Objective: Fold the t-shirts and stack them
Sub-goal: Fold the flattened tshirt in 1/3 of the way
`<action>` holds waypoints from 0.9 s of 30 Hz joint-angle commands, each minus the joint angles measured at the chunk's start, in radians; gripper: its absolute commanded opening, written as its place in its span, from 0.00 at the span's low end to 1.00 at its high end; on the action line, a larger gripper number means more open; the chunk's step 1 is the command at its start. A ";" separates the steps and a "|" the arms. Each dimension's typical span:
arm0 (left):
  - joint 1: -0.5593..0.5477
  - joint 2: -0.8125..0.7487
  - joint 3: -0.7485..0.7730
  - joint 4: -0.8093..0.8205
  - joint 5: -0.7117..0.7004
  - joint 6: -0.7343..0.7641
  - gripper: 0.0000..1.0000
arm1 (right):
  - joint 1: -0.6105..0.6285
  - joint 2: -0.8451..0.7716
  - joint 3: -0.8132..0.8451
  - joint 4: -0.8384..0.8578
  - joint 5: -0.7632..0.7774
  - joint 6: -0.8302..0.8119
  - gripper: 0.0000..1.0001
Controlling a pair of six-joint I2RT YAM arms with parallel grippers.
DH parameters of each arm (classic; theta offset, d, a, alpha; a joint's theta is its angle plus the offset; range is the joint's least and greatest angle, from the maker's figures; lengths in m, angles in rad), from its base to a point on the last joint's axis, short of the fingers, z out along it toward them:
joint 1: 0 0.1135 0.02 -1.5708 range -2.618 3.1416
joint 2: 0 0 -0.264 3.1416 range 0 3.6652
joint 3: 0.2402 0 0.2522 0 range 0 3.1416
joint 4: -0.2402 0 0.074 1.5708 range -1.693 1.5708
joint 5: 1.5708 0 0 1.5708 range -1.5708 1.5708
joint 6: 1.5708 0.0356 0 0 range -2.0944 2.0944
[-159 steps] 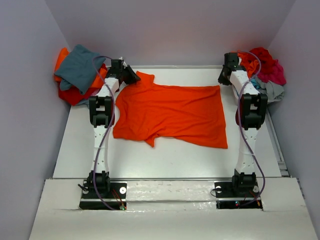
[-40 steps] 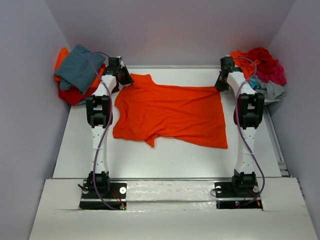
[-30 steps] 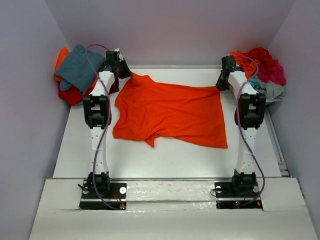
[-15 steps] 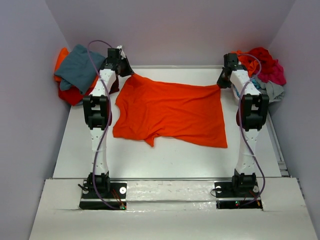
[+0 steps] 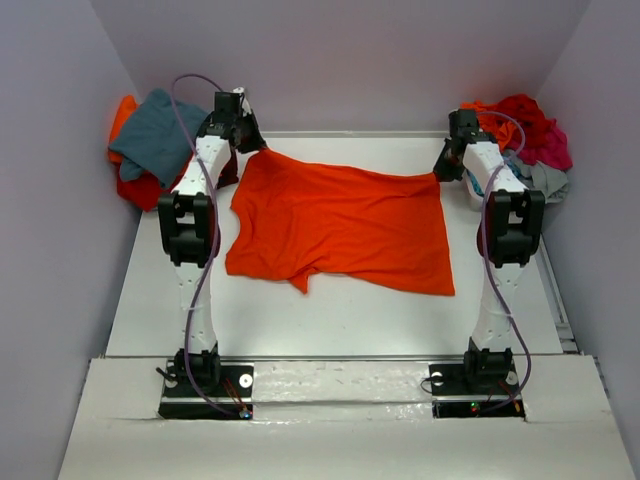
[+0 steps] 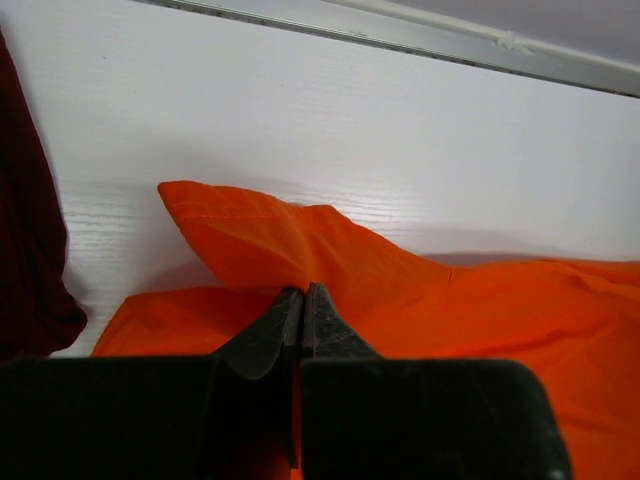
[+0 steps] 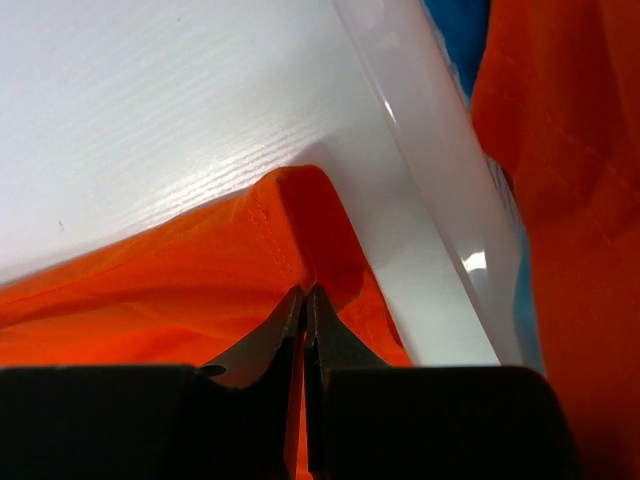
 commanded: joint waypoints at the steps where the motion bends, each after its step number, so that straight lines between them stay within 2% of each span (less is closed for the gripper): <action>1: -0.013 -0.143 -0.062 0.006 -0.027 0.004 0.05 | 0.010 -0.098 -0.034 0.012 -0.024 0.013 0.07; 4: -0.024 -0.172 -0.091 -0.020 -0.042 0.003 0.05 | 0.019 -0.092 -0.013 -0.032 -0.035 0.022 0.07; 18: -0.096 -0.280 -0.226 -0.107 -0.087 -0.016 0.06 | 0.038 -0.199 -0.120 -0.060 -0.067 0.039 0.07; 27: -0.096 -0.356 -0.324 -0.138 -0.147 -0.039 0.06 | 0.038 -0.241 -0.172 -0.095 -0.066 0.050 0.07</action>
